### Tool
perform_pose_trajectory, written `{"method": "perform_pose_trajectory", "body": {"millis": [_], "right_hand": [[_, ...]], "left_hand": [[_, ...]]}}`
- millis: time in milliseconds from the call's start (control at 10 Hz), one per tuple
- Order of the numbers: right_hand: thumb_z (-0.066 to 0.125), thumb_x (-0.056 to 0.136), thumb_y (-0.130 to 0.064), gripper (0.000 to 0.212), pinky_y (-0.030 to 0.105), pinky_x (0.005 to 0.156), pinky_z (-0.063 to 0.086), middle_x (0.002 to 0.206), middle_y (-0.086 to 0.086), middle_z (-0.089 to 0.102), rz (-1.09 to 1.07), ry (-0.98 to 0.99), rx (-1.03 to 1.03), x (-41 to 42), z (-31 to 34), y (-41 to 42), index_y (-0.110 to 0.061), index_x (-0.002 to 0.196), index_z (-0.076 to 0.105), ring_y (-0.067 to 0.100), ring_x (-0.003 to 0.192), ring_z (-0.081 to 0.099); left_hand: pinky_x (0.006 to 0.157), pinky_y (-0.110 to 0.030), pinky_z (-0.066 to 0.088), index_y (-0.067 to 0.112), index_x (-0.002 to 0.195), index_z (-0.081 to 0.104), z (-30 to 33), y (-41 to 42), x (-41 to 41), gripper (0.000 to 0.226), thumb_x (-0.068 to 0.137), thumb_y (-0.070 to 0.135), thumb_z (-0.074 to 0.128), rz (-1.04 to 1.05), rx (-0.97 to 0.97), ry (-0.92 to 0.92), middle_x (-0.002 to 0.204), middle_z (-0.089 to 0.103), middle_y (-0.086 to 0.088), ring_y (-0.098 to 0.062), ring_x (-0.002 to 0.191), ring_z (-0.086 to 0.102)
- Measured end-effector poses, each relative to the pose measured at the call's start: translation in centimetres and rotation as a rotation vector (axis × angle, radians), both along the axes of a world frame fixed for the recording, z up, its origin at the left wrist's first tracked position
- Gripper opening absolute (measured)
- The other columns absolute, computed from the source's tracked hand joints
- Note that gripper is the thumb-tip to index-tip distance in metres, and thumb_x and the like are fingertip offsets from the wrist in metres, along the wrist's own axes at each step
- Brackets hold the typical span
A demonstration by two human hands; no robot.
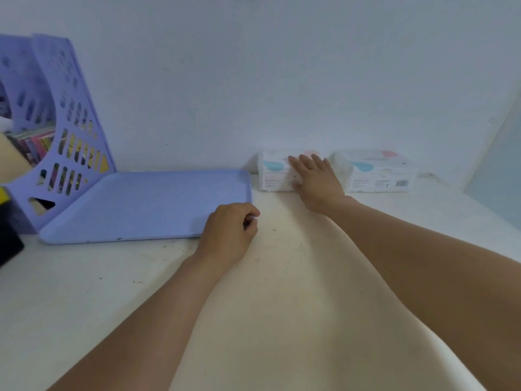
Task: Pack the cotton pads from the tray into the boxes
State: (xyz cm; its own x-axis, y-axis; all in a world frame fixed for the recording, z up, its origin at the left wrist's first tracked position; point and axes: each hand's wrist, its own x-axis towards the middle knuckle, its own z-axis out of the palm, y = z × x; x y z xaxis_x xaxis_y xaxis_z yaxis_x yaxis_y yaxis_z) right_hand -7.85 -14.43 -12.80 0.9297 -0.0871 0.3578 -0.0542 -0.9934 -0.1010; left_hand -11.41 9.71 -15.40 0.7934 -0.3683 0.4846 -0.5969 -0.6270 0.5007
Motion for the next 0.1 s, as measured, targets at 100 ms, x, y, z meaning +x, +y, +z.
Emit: {"method": "perform_pose_trajectory", "body": {"millis": [100], "right_hand": [[0.046,0.105,-0.033,0.07,0.044,0.125,0.002,0.17,0.004,0.006,0.051,-0.005,0.181,-0.54,0.13,1.09,-0.025,0.162,0.007,0.026,0.157,0.0]], "left_hand": [[0.083,-0.03,0.056,0.019,0.11,0.075,-0.04,0.24,-0.17,0.017,0.096,0.021,0.065,0.005,-0.022,0.034,0.093,0.074,0.006,-0.009,0.086,0.067]]}}
